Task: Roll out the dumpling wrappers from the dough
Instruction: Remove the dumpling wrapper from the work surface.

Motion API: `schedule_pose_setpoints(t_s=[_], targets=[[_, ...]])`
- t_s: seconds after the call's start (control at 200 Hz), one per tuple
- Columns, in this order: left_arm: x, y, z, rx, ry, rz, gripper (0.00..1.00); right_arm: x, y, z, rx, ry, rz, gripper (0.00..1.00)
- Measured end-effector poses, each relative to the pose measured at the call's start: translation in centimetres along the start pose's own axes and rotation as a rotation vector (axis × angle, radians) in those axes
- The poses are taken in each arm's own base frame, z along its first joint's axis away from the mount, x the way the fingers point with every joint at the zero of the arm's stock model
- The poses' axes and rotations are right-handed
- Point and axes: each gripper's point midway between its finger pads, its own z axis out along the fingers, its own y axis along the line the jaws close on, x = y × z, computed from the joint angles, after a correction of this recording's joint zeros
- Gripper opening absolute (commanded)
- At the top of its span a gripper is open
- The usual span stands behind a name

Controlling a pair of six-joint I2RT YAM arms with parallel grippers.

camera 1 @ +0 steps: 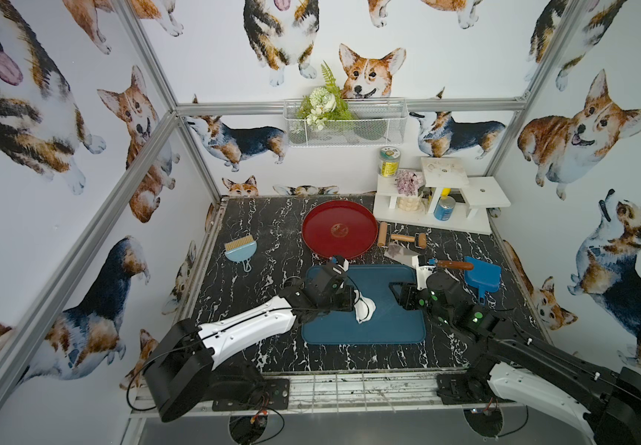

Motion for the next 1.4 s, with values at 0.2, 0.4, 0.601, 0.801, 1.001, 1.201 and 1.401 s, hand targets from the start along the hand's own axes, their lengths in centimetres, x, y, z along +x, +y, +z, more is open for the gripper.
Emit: schedule_pose_setpoints(t_s=[0.2, 0.4, 0.601, 0.801, 1.001, 1.201, 1.401], targets=[[0.1, -0.2, 0.0, 0.003, 0.002, 0.003, 0.12, 1.9, 0.1, 1.6, -0.006, 0.102, -0.003, 0.49], [0.0, -0.2, -0.1, 0.002, -0.002, 0.000, 0.11, 4.1, 1.3, 4.1, 0.001, 0.244, -0.043, 0.48], [-0.2, -0.2, -0.5, 0.003, -0.015, 0.001, 0.11, 5.2, 1.5, 4.7, -0.003, 0.293, -0.054, 0.48], [-0.1, 0.1, -0.7, -0.015, -0.012, 0.000, 0.11, 5.2, 2.2, 4.8, -0.021, 0.293, -0.060, 0.48], [-0.3, 0.1, -1.5, -0.019, -0.028, 0.001, 0.12, 5.0, 2.3, 4.7, -0.024, 0.286, -0.060, 0.48], [-0.3, 0.6, -1.7, -0.042, -0.031, 0.000, 0.11, 4.9, 2.3, 4.7, -0.025, 0.281, -0.060, 0.48], [-0.5, 0.9, -1.9, -0.058, -0.044, 0.000, 0.11, 5.2, 2.0, 5.0, -0.014, 0.294, -0.061, 0.47]])
